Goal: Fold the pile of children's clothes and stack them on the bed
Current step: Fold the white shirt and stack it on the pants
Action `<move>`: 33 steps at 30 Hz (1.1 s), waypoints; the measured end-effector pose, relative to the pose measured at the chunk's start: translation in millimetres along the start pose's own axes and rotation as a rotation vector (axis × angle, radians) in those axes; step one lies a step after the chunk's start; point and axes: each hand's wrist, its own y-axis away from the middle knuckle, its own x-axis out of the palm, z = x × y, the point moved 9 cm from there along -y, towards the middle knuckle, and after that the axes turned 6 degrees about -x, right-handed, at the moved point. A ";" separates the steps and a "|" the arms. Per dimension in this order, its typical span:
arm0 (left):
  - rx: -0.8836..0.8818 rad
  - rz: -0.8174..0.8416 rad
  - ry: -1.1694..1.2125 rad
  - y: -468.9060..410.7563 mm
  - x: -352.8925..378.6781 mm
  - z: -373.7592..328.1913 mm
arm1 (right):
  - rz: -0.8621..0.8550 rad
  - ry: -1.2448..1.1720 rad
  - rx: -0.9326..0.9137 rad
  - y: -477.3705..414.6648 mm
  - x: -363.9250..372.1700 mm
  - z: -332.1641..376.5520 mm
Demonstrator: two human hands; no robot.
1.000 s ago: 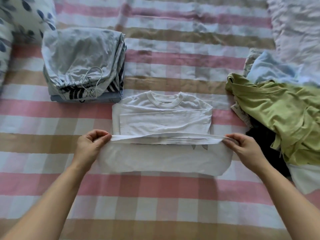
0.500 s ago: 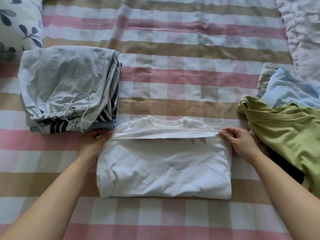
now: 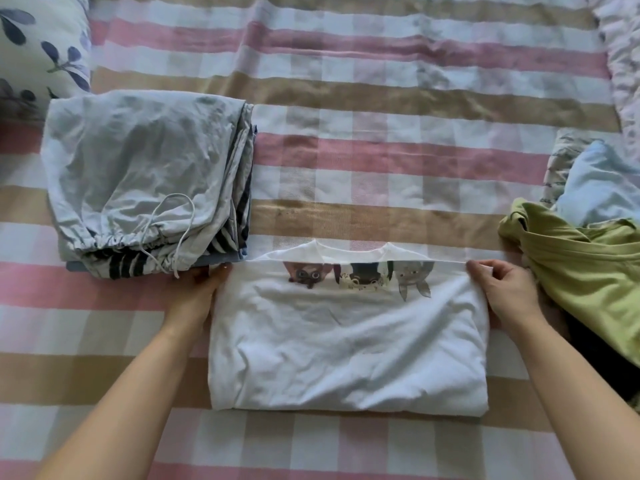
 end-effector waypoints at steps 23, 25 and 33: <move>-0.248 -0.097 0.293 133.8 -17.6 94.1 | -0.194 -0.178 0.227 175.7 3.2 -85.4; -0.309 -0.102 0.403 135.1 -18.4 101.2 | -0.218 -0.295 0.292 175.8 1.1 -97.9; -0.378 -0.239 0.464 192.7 -48.8 154.2 | -0.305 -0.311 0.378 231.1 -24.2 -149.7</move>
